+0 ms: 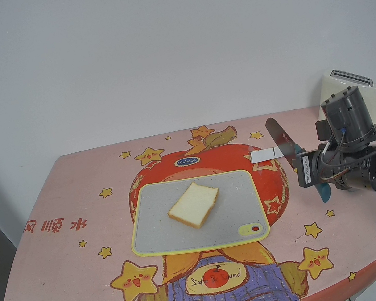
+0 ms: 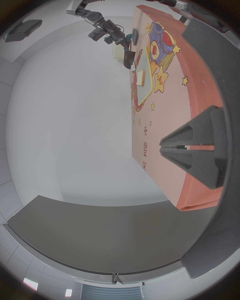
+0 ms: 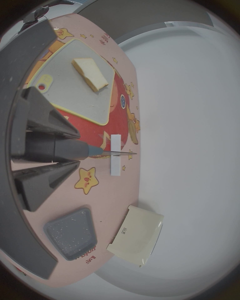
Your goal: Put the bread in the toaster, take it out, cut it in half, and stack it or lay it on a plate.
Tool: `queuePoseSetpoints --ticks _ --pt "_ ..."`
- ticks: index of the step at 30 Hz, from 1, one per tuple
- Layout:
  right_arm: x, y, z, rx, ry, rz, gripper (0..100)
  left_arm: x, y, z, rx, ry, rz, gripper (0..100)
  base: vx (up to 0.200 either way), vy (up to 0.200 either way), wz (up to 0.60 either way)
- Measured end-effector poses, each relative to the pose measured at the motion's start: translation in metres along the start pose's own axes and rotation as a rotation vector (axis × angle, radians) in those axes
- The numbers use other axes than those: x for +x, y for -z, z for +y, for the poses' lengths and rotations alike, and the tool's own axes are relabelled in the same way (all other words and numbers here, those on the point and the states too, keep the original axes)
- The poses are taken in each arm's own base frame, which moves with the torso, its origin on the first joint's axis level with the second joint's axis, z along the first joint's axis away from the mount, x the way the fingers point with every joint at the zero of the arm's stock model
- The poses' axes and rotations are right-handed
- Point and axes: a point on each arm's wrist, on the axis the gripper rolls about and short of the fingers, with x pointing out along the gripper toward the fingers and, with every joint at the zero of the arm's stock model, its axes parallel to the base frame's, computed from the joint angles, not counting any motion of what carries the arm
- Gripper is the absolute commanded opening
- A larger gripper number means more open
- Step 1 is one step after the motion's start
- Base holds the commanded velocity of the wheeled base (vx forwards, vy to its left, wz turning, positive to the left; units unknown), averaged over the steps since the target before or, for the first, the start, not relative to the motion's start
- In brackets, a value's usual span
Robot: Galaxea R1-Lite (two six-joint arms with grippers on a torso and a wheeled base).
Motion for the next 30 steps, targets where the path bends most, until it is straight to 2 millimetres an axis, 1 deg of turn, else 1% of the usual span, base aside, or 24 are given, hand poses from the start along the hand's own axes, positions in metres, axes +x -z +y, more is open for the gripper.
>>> queuePoseSetpoints --ticks 5,11,21,30 --pt "-0.005 0.000 0.002 -0.021 -0.014 -0.008 0 0.000 0.000 0.000 0.000 -0.001 0.000 0 0.000 0.000 0.00" --pt "-0.014 0.004 0.012 -0.054 -0.061 -0.011 0 0.000 0.000 0.000 0.000 -0.001 0.000 0 0.000 0.000 0.00" --pt "-0.024 0.004 0.018 -0.104 -0.111 -0.024 0 0.000 0.000 0.000 0.000 0.000 0.000 0 0.000 0.000 0.00" --pt "-0.031 0.004 0.026 -0.172 -0.244 -0.014 0 0.000 0.000 0.000 0.000 0.000 0.000 0 0.000 0.000 0.00"
